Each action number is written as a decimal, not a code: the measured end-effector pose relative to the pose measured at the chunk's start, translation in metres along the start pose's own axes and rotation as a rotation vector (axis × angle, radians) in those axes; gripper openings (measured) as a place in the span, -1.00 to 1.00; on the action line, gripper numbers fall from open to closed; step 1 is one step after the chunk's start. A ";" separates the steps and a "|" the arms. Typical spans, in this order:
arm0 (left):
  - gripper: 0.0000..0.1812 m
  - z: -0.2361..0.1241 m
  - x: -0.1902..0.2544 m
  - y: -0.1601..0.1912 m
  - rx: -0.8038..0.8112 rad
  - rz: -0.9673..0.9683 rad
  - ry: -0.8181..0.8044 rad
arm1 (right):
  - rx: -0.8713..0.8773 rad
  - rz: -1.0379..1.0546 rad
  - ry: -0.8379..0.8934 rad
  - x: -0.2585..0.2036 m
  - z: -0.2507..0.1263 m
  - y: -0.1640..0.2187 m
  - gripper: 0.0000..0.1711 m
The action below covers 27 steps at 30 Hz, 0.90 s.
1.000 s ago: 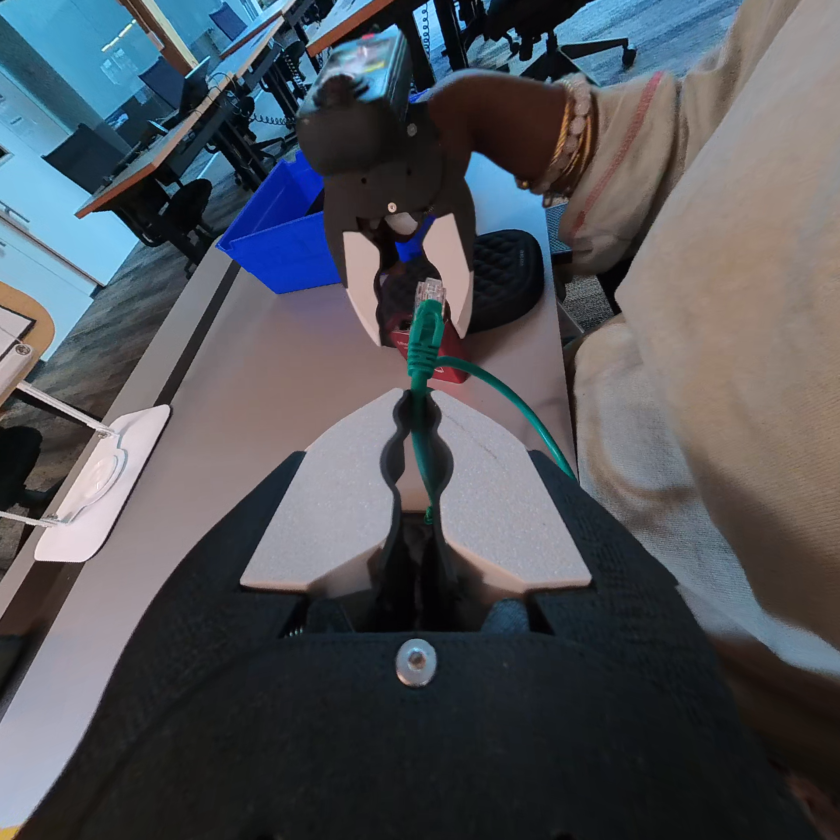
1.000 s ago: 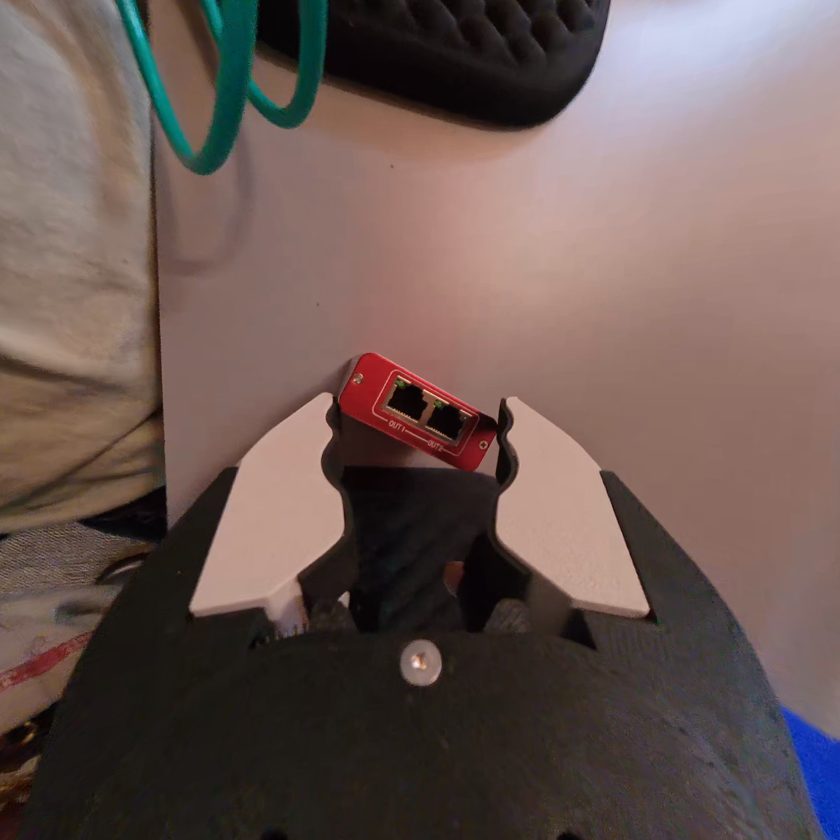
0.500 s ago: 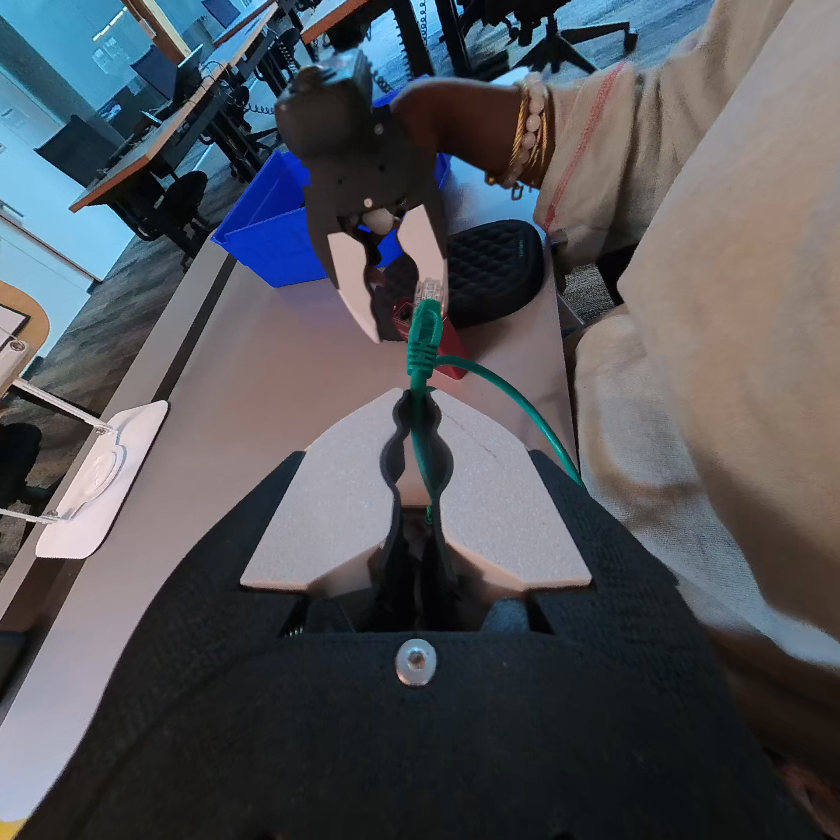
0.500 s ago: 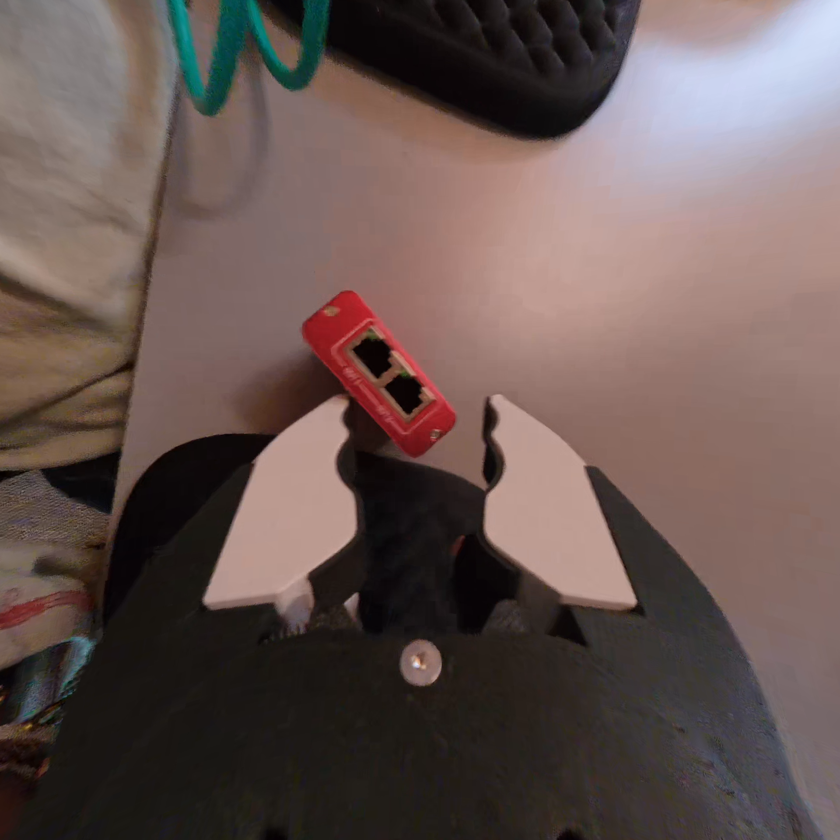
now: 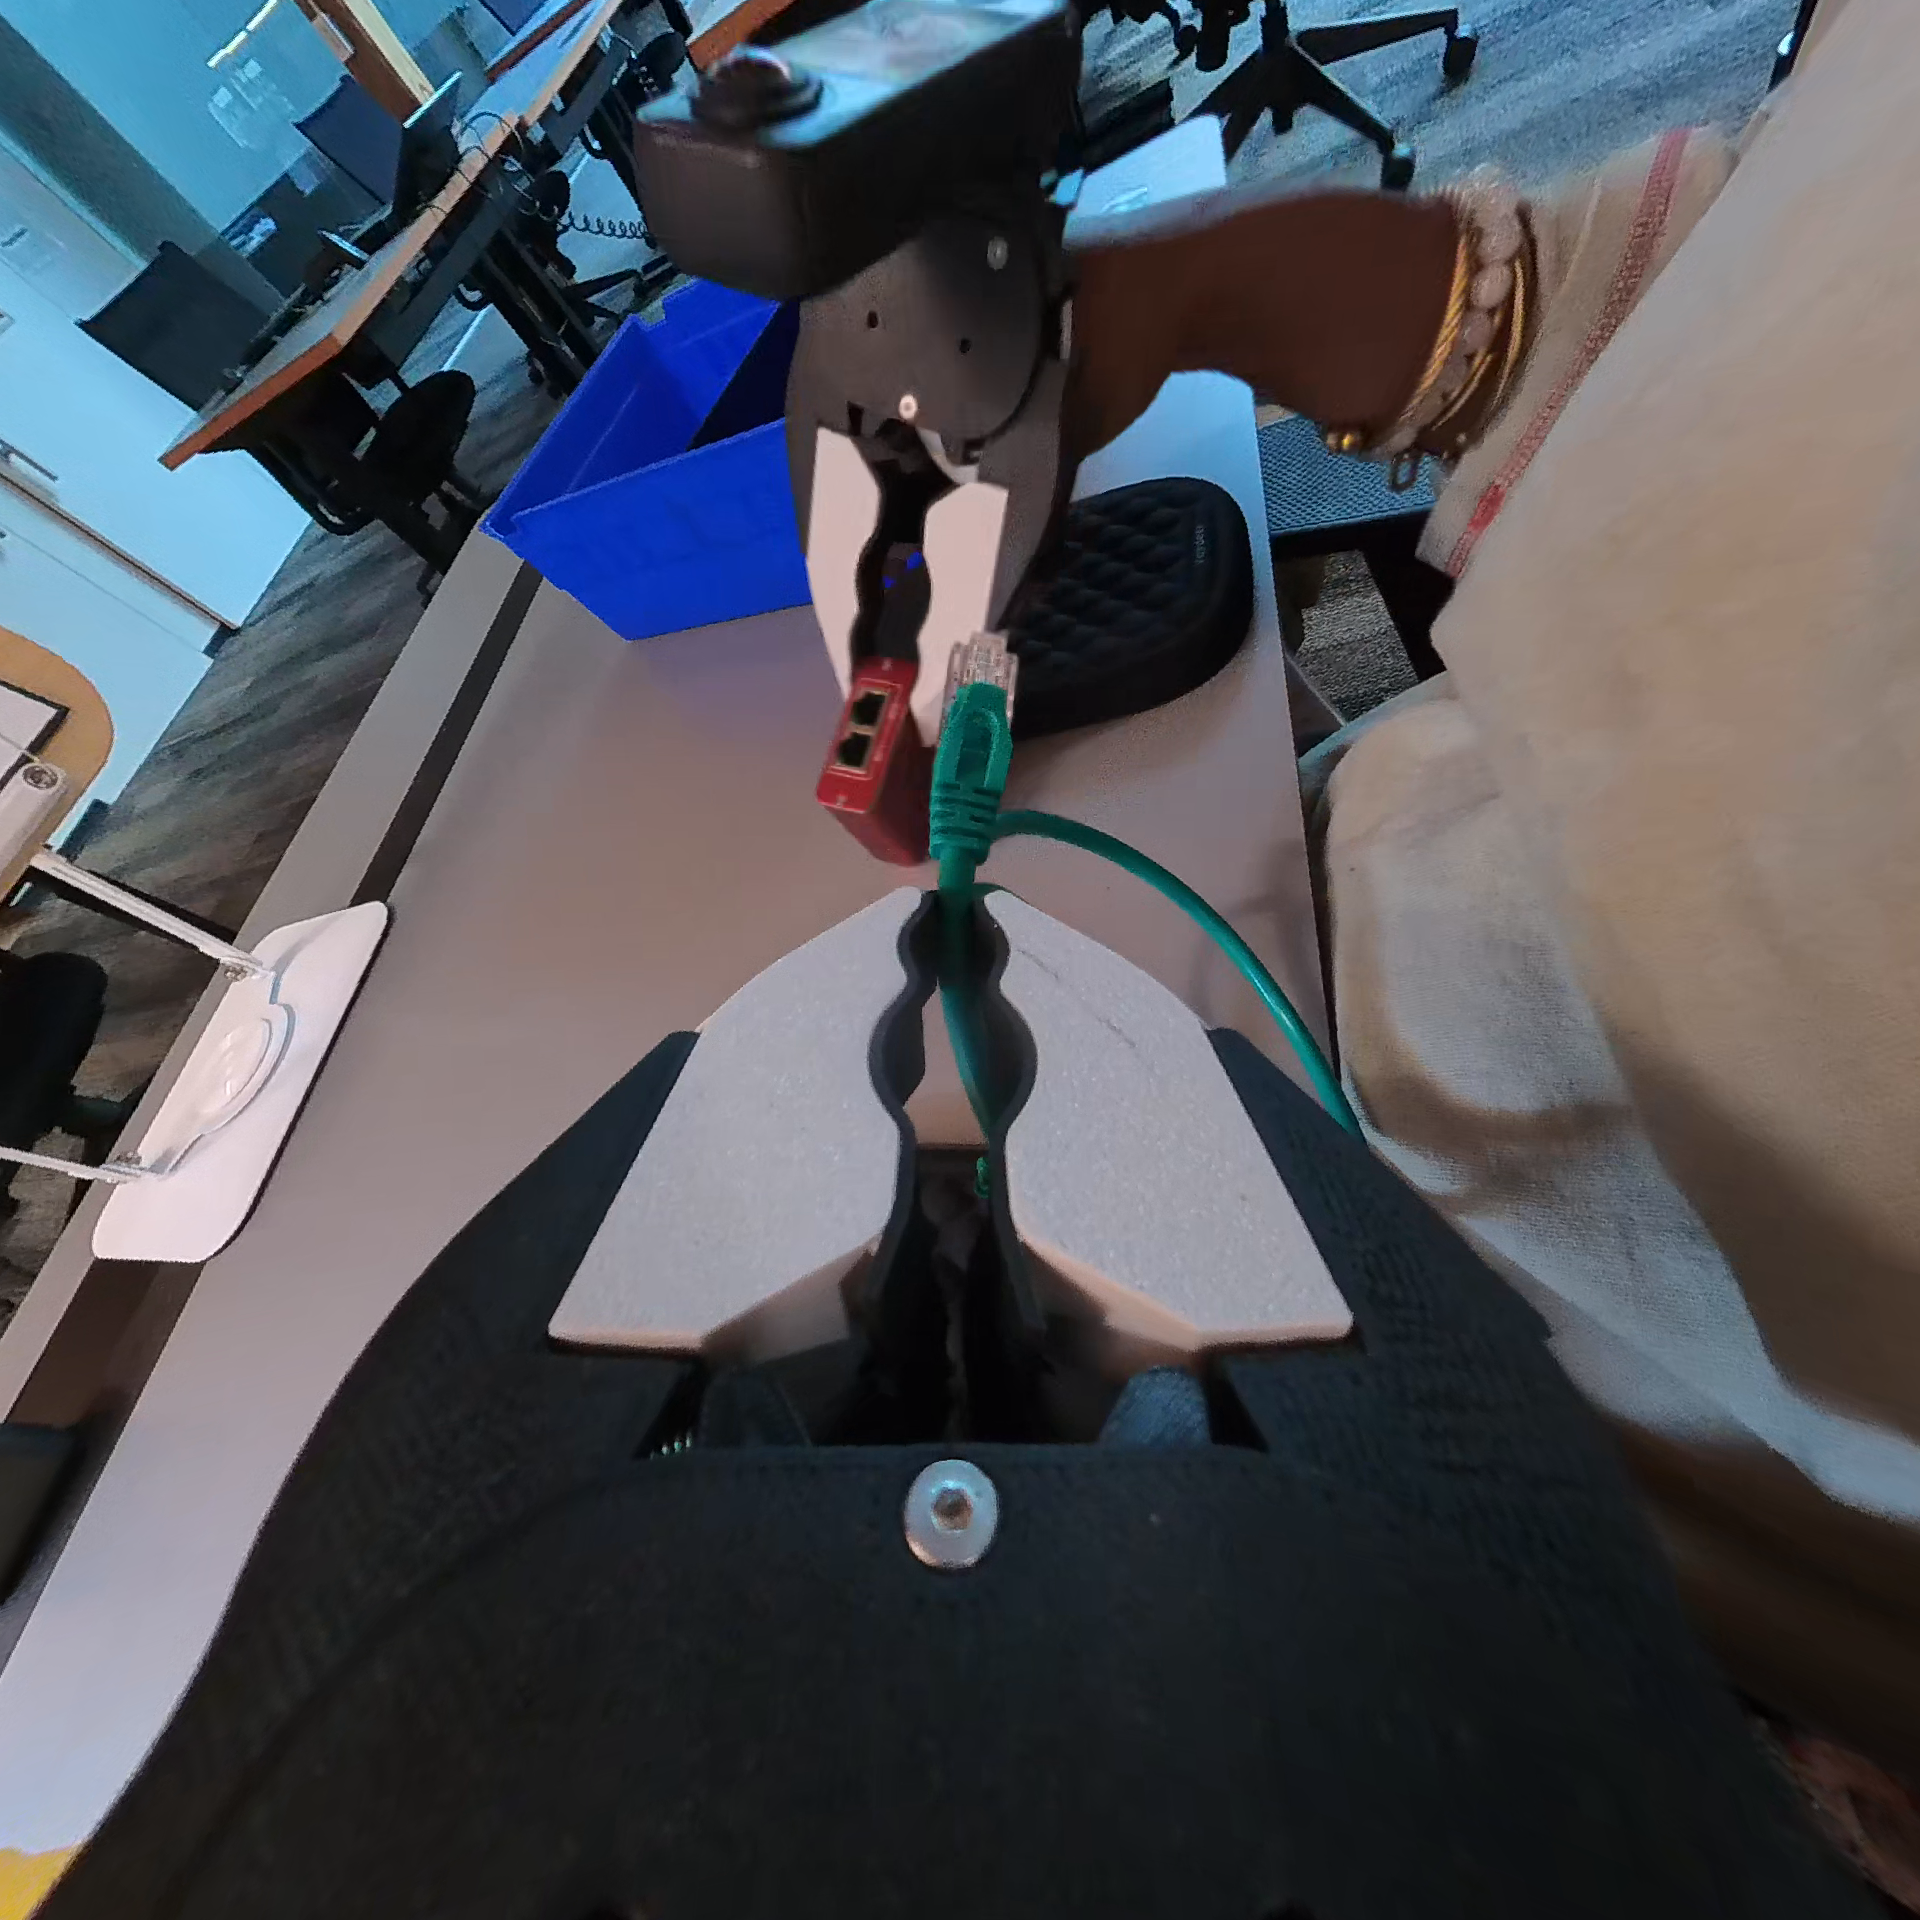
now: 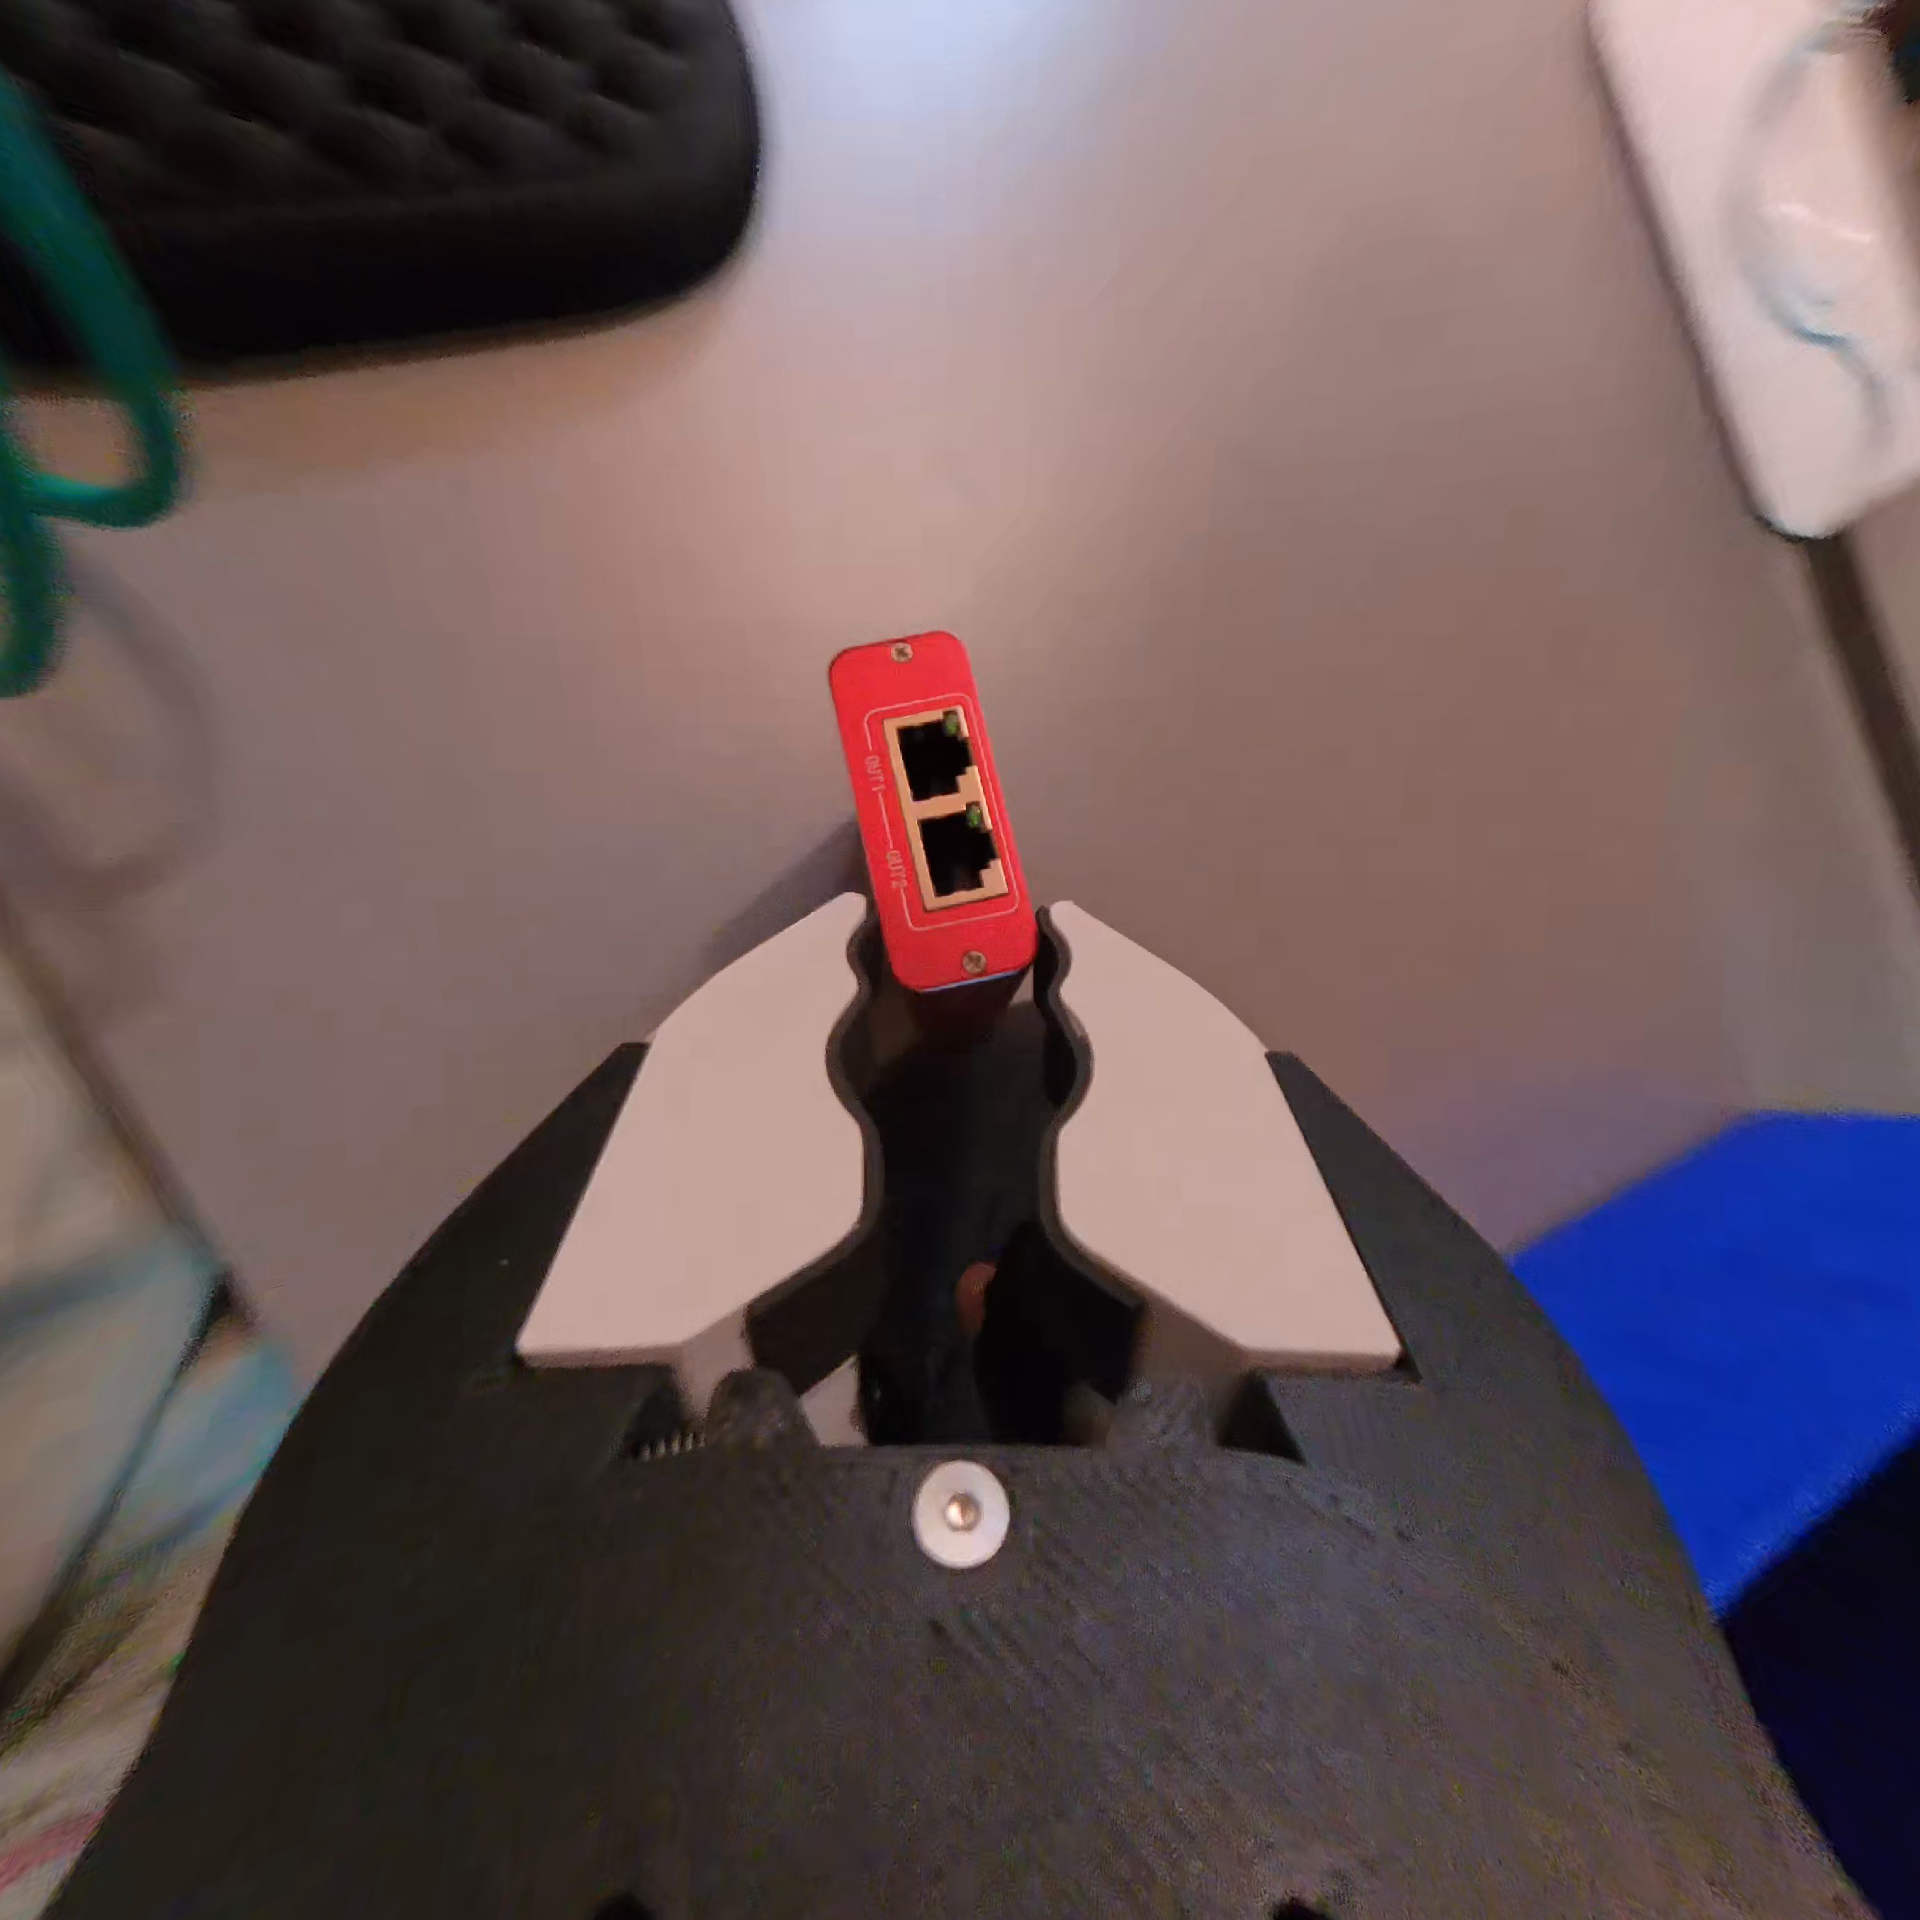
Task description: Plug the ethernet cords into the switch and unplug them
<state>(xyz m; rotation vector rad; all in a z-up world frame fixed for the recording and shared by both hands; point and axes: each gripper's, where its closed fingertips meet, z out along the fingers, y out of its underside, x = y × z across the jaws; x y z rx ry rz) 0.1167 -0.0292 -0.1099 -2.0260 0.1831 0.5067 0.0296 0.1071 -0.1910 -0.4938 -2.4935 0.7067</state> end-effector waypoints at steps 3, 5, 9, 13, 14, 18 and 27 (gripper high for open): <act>-0.93 0.000 -0.001 0.001 -0.009 0.004 -0.005 | -0.017 -0.016 0.086 0.007 0.006 -0.004 -0.68; -0.93 0.000 -0.001 0.001 -0.014 0.004 -0.007 | -0.051 -0.056 0.052 -0.003 0.010 -0.003 -0.68; -0.93 0.000 -0.002 0.003 -0.011 0.001 -0.009 | -0.079 -0.100 0.035 -0.011 0.012 -0.002 -0.68; -0.93 -0.002 -0.002 0.004 -0.015 -0.002 -0.013 | -0.109 -0.226 -0.010 -0.025 0.009 0.000 -0.63; -0.93 -0.002 -0.003 0.004 -0.015 -0.002 -0.015 | -0.113 -0.236 -0.040 -0.030 0.008 0.000 -0.61; -0.93 -0.002 -0.003 0.006 -0.021 0.000 -0.017 | -0.112 -0.256 -0.131 -0.045 0.008 0.003 -0.58; -0.93 -0.003 -0.002 0.007 -0.017 -0.008 -0.009 | 0.194 0.073 -0.387 -0.045 0.015 -0.017 0.02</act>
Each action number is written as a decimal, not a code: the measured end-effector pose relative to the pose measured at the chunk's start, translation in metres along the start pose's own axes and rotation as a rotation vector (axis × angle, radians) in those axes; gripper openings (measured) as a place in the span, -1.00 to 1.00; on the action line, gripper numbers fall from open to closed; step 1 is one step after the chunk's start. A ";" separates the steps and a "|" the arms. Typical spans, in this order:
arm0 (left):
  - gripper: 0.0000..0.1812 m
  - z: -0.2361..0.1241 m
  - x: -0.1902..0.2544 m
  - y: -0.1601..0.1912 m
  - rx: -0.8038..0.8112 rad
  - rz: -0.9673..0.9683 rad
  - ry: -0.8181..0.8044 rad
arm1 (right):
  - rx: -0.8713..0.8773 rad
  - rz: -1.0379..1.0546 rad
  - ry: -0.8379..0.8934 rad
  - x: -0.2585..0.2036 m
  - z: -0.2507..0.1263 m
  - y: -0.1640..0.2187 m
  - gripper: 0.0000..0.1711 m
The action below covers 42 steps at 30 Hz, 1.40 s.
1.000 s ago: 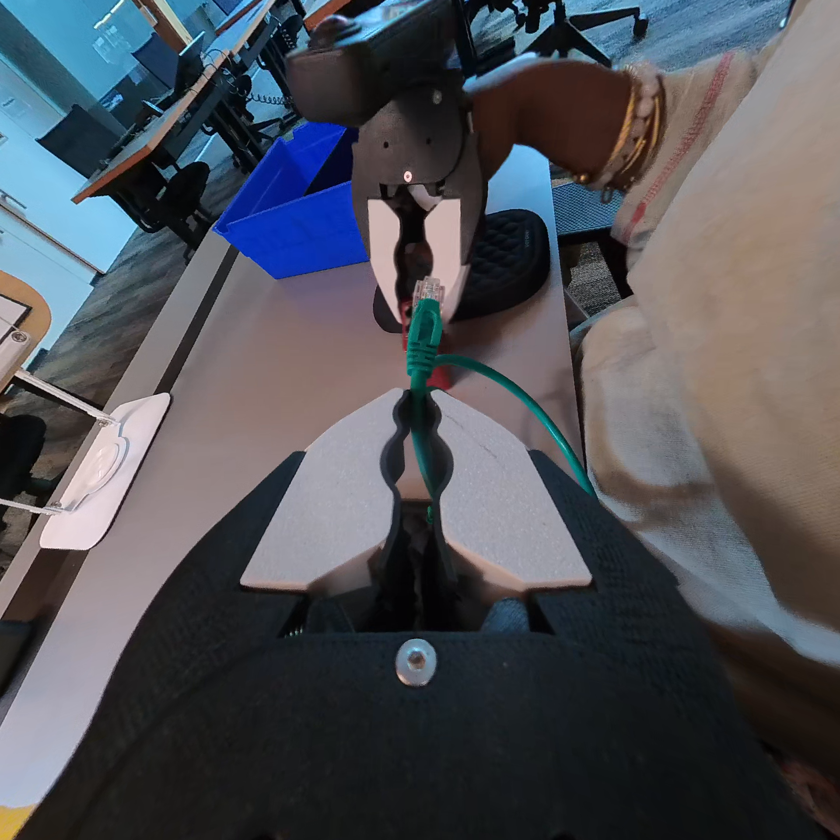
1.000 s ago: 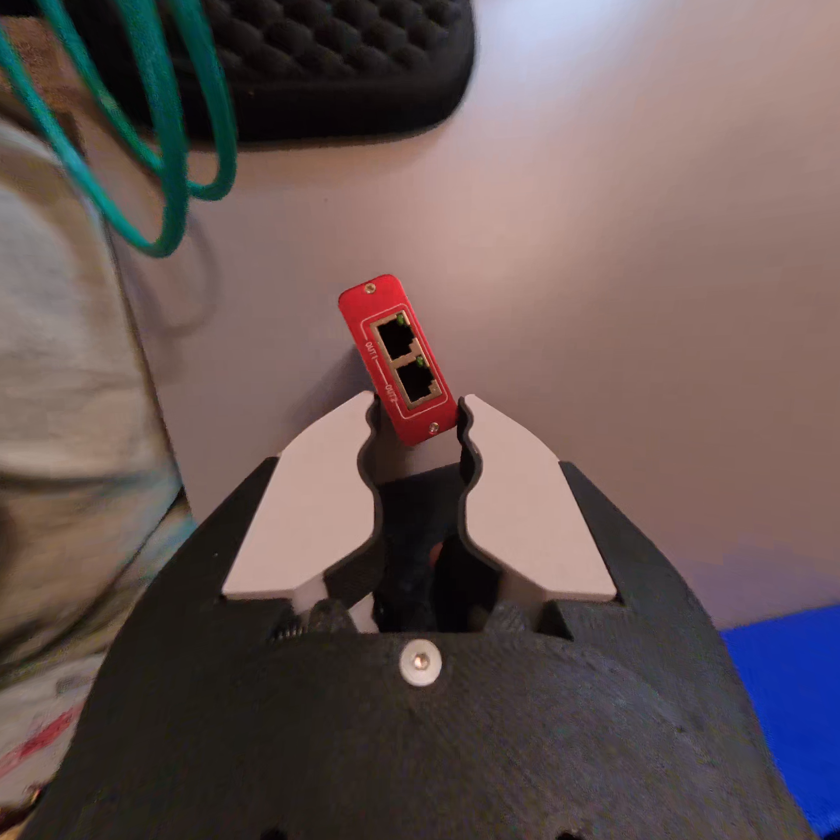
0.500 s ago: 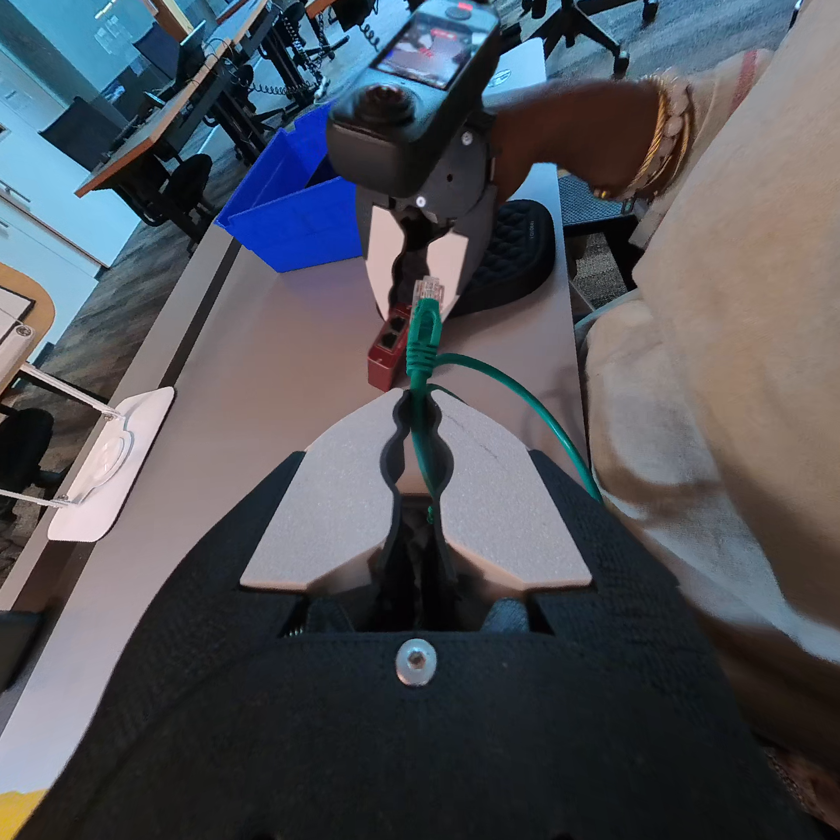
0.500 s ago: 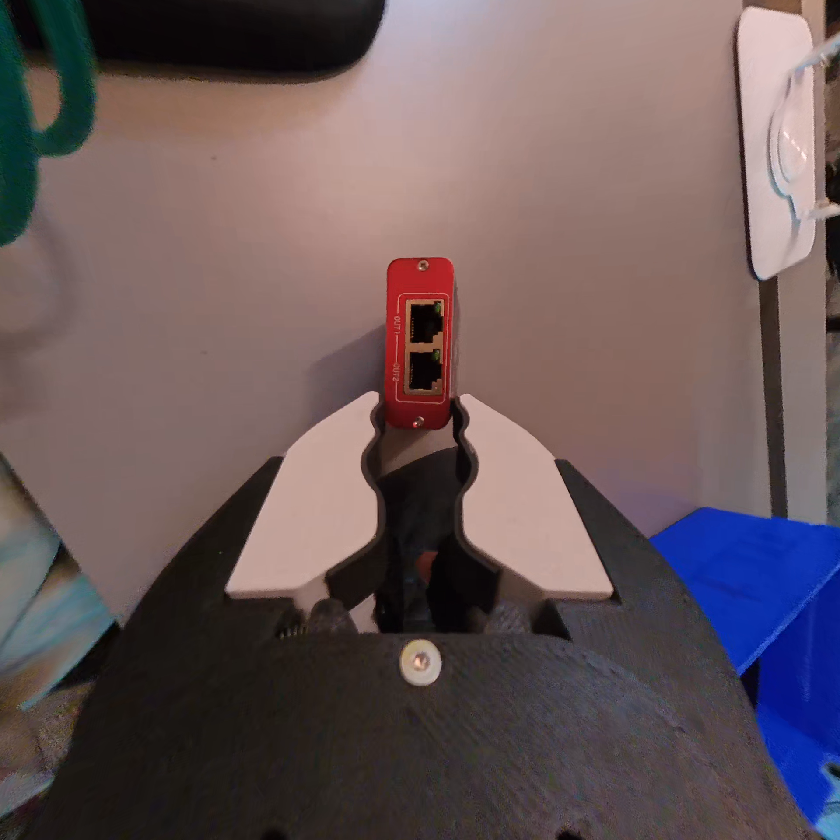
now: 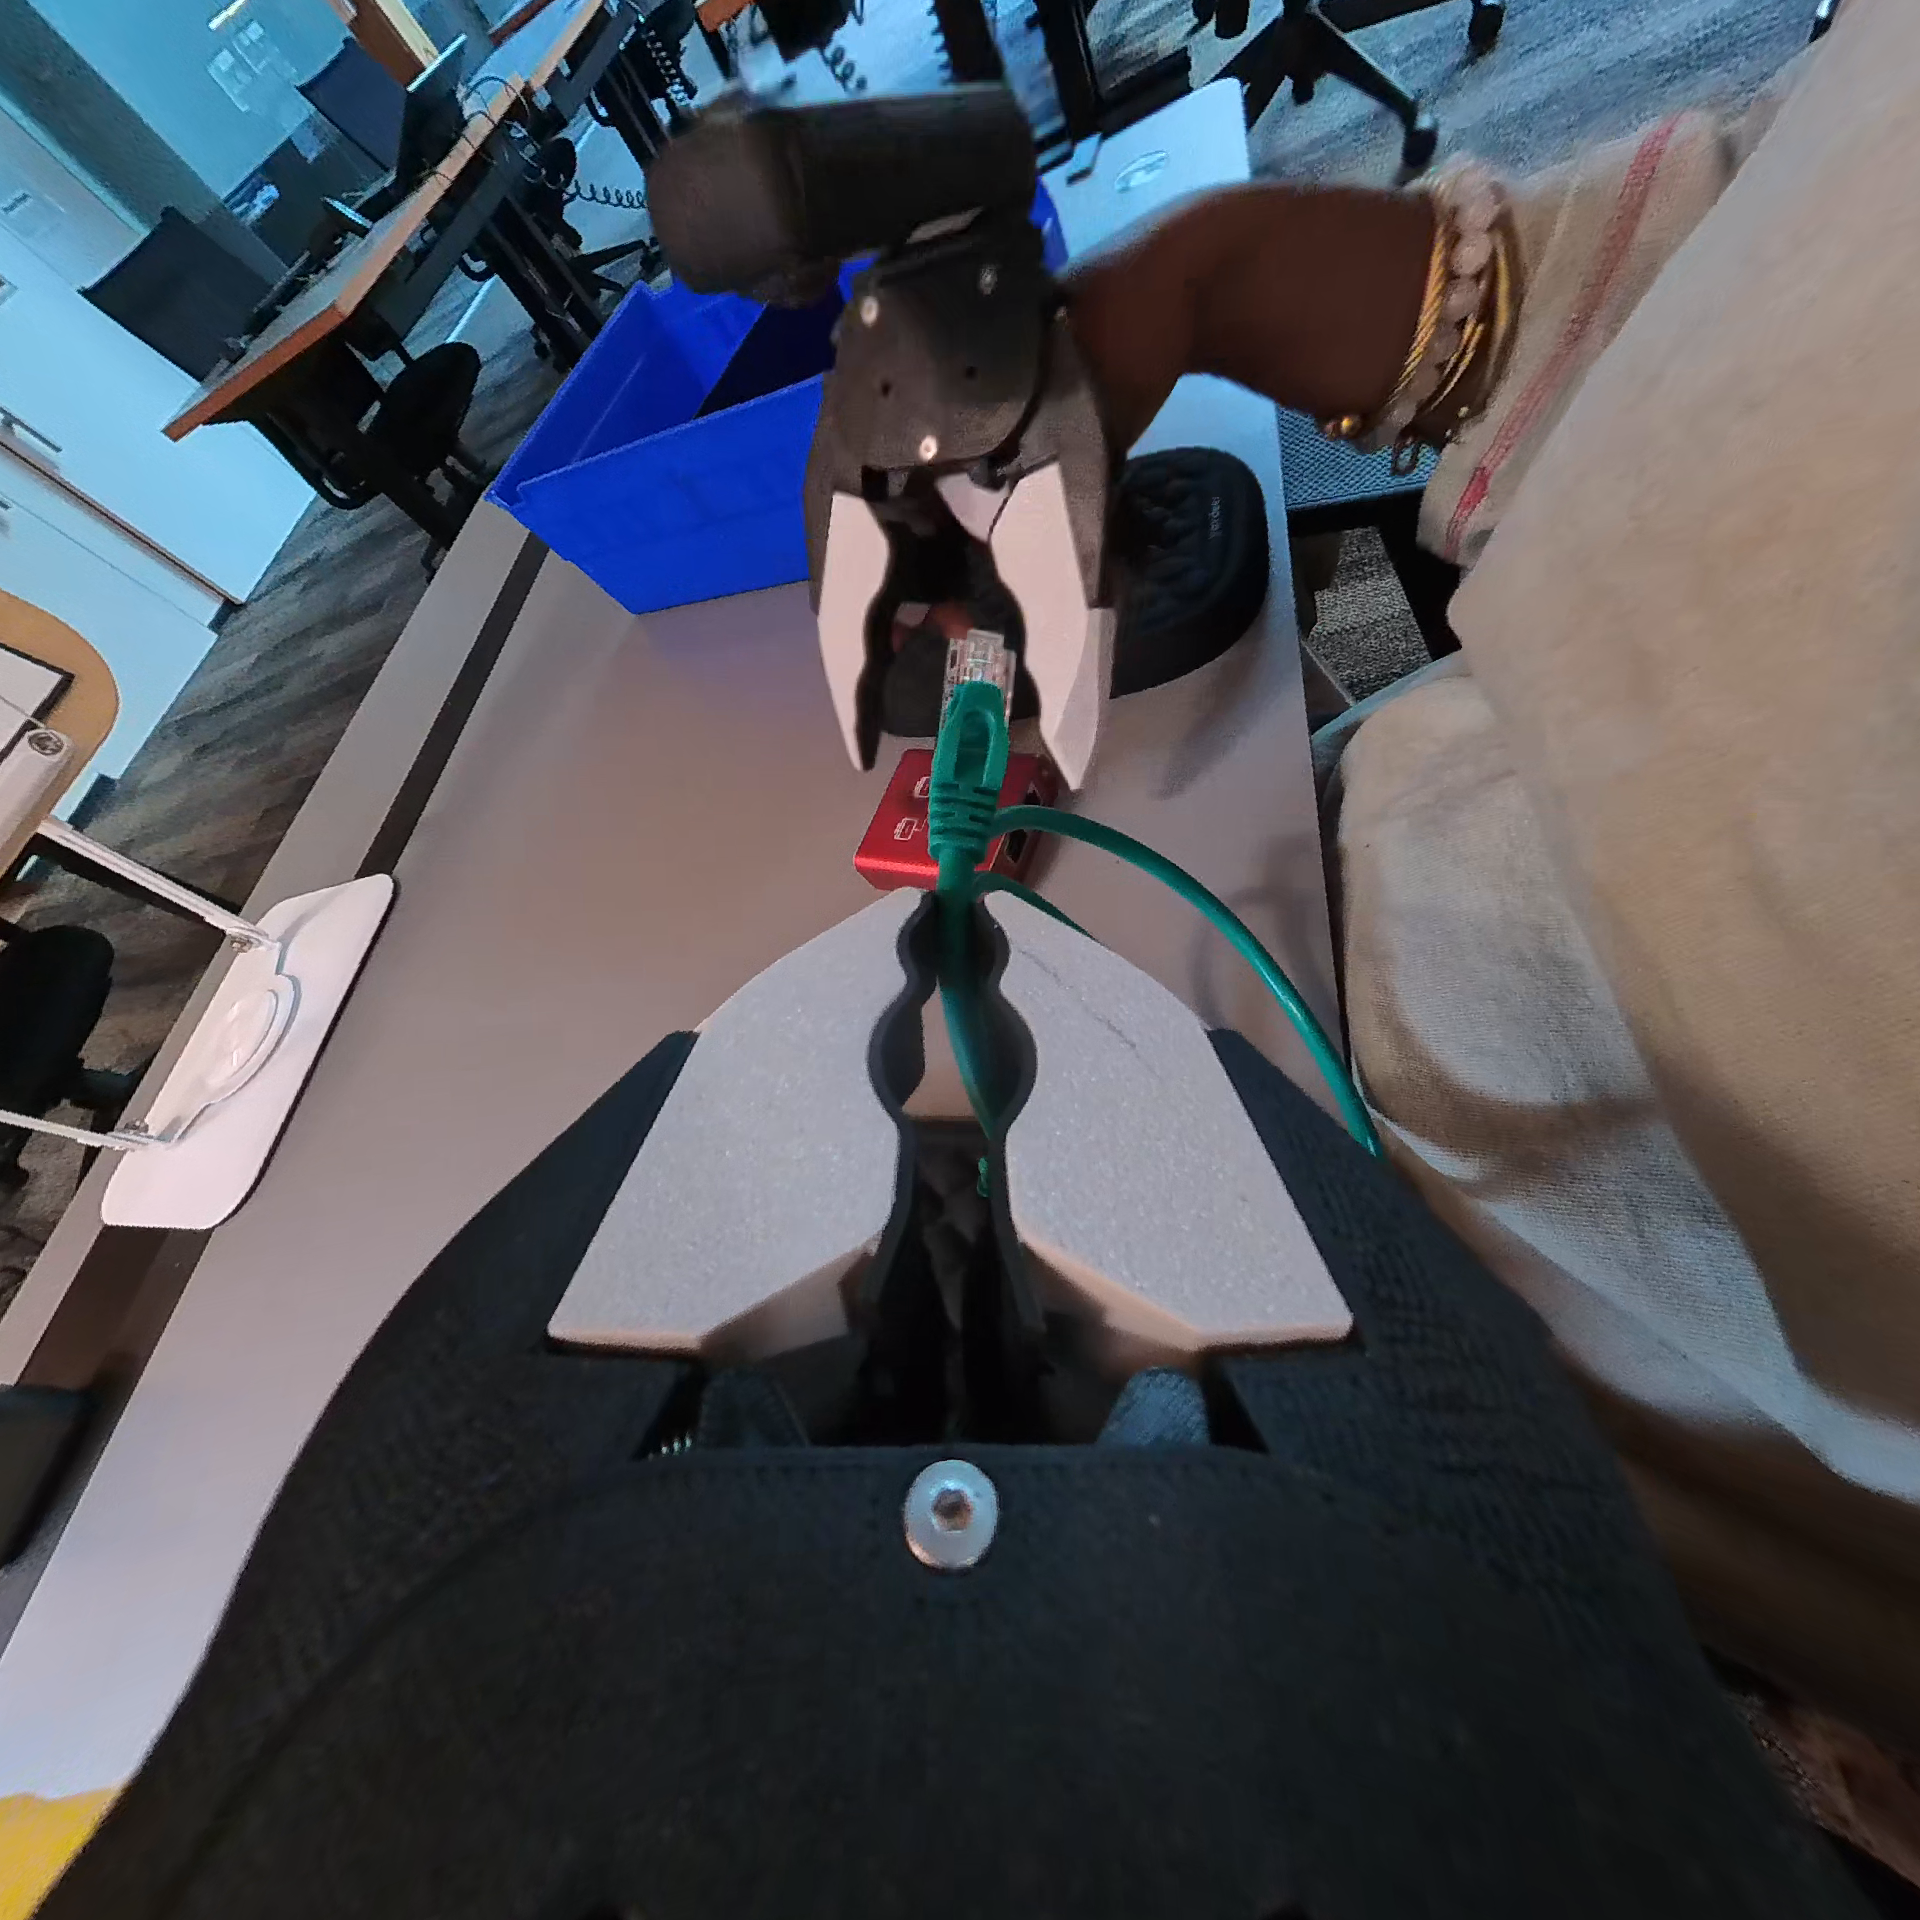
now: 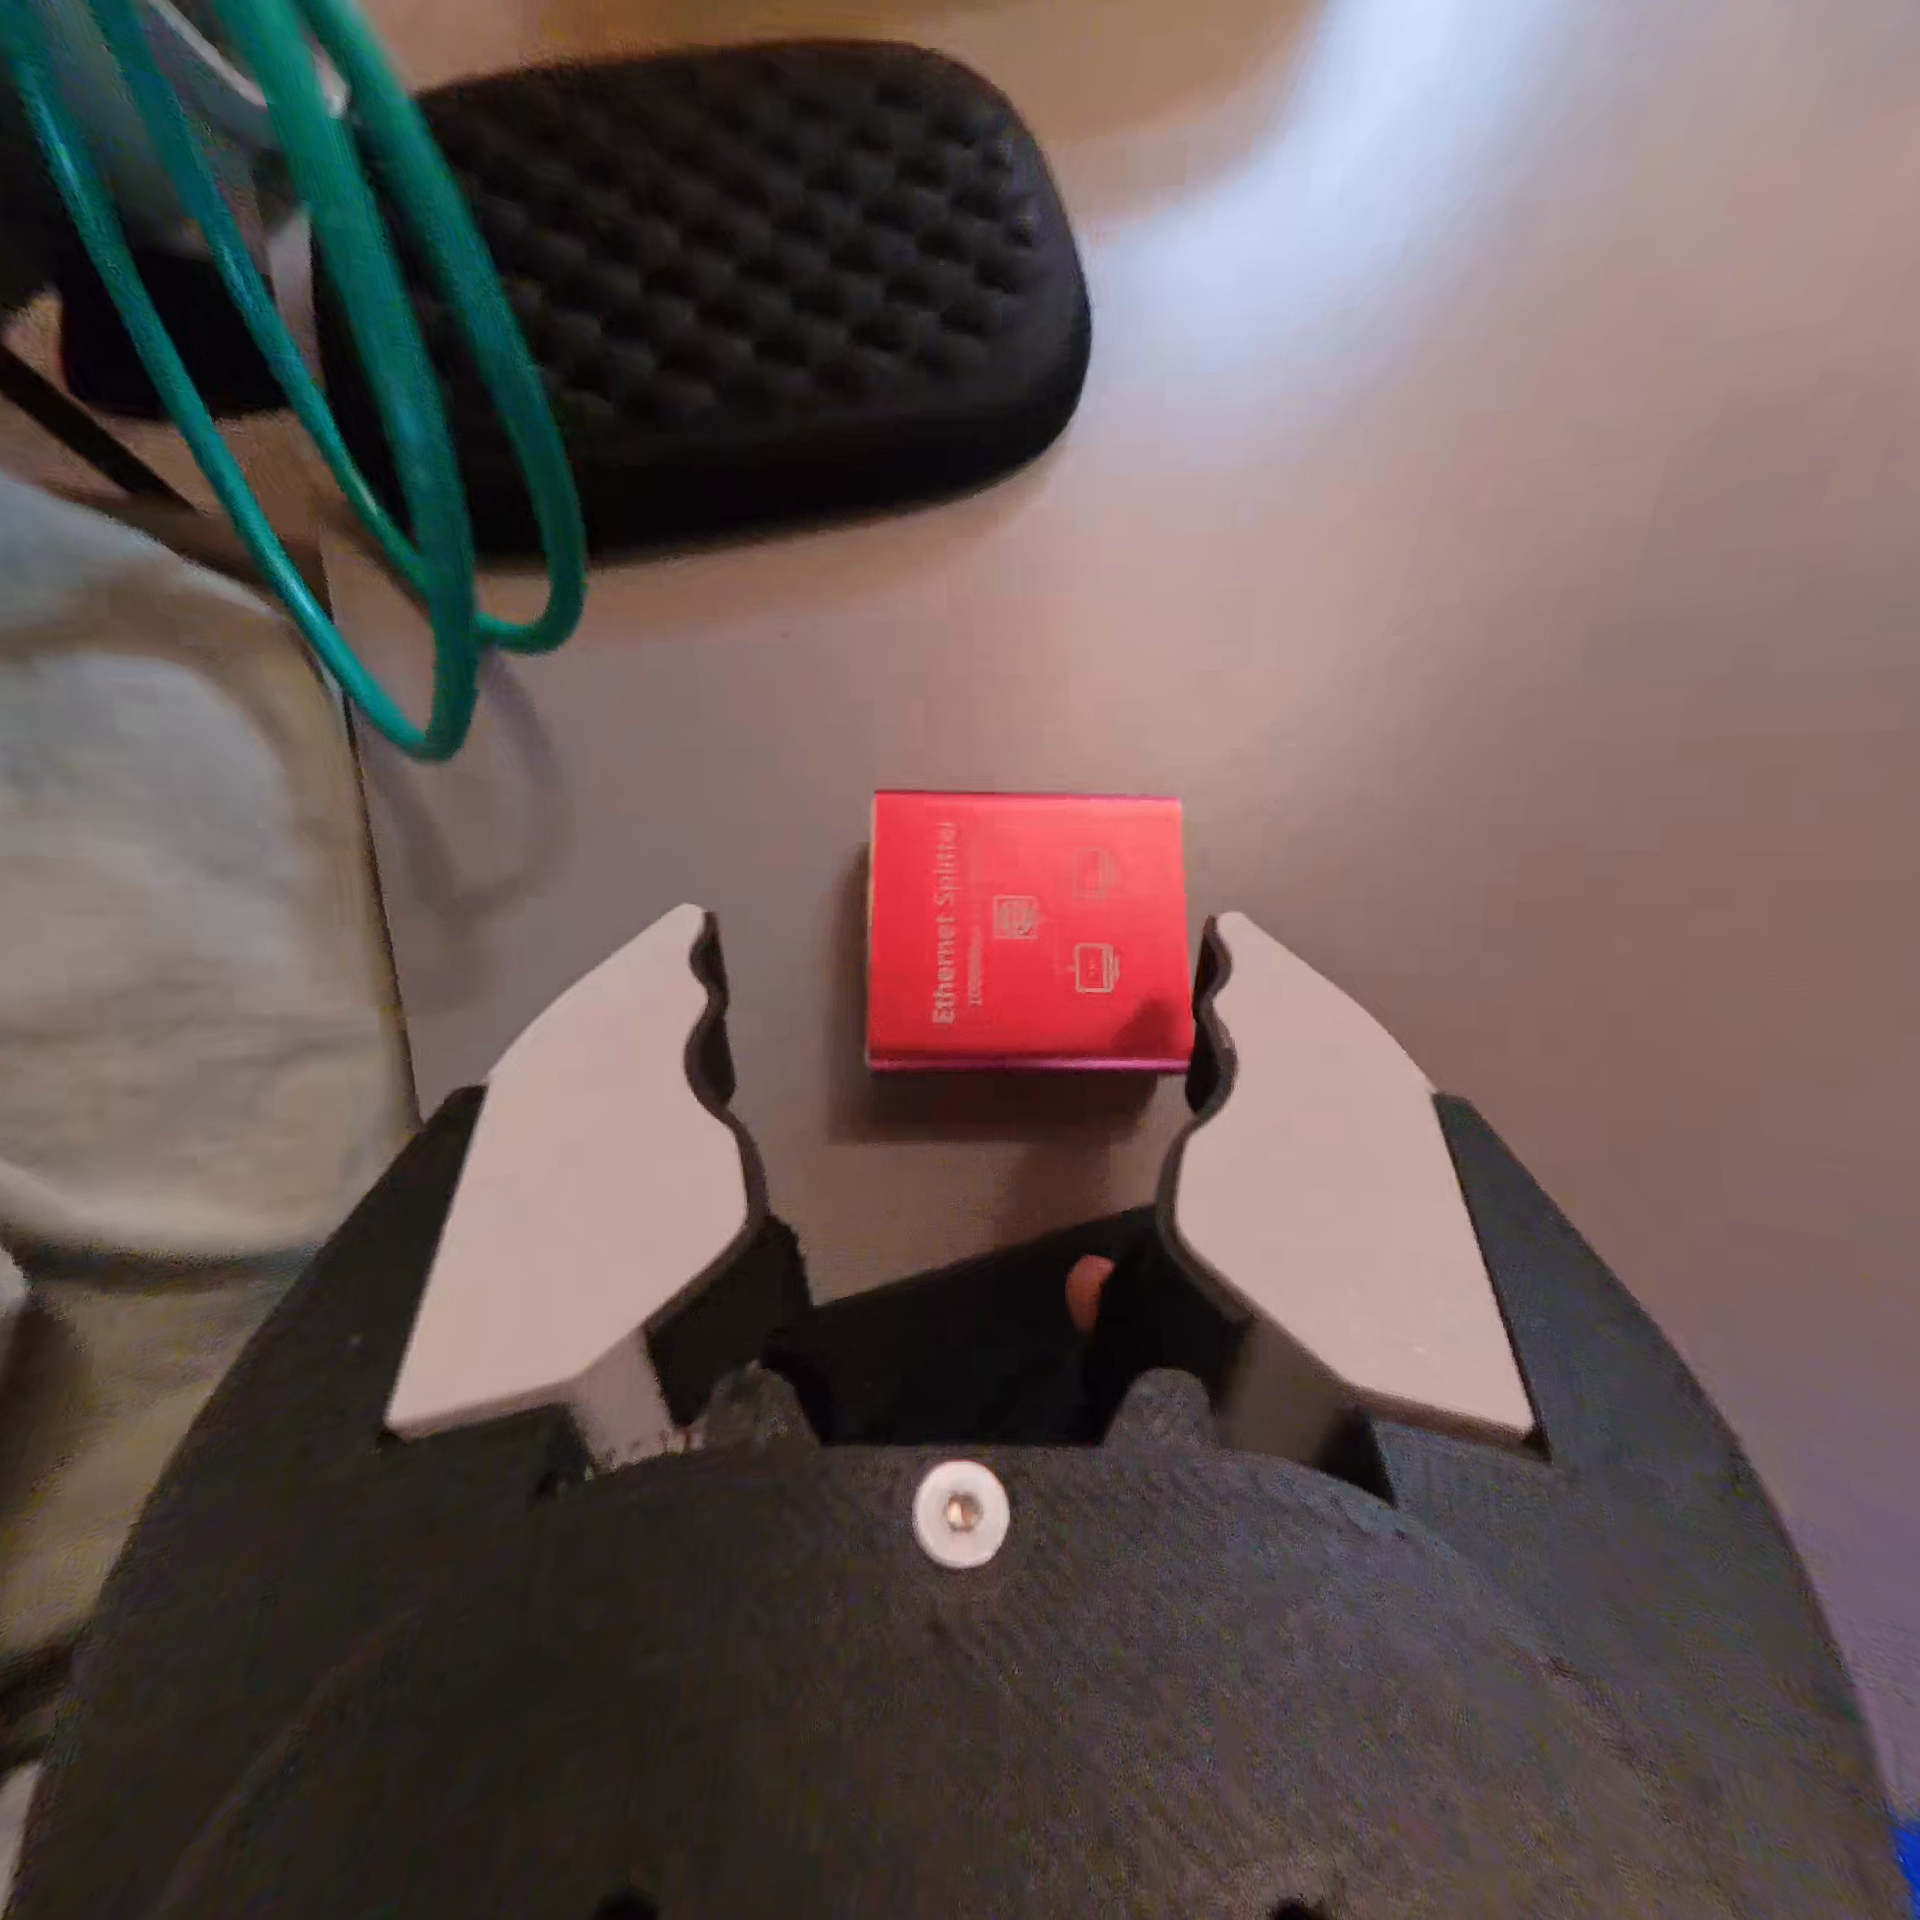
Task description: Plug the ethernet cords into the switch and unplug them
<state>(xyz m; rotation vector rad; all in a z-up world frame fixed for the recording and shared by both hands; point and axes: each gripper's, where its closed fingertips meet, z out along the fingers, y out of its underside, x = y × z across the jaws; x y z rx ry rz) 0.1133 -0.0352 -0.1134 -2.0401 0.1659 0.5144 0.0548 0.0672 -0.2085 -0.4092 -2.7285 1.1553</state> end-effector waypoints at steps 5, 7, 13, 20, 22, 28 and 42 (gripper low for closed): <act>-0.93 0.001 0.001 -0.001 -0.006 0.007 0.004 | -0.088 0.018 -0.026 0.014 0.014 0.022 -0.02; -0.93 0.001 0.001 -0.001 -0.005 0.005 0.004 | -0.089 -0.008 -0.024 0.013 0.015 0.021 -0.14; -0.93 0.001 0.000 0.000 -0.003 0.001 0.002 | -0.245 0.002 0.384 0.052 -0.005 0.032 -0.15; -0.93 0.002 0.000 0.000 -0.009 0.009 -0.001 | -0.310 0.244 0.150 0.010 0.001 0.040 -0.14; -0.93 0.001 0.000 0.000 -0.010 0.008 -0.002 | -0.303 0.204 0.081 0.000 -0.002 0.037 -0.09; -0.93 0.000 -0.001 0.001 -0.007 0.006 -0.003 | -0.161 -0.071 -0.033 0.004 -0.019 0.029 0.11; -0.93 -0.001 -0.002 0.003 -0.017 0.011 -0.011 | -0.058 -0.197 -0.198 -0.041 -0.012 0.017 0.21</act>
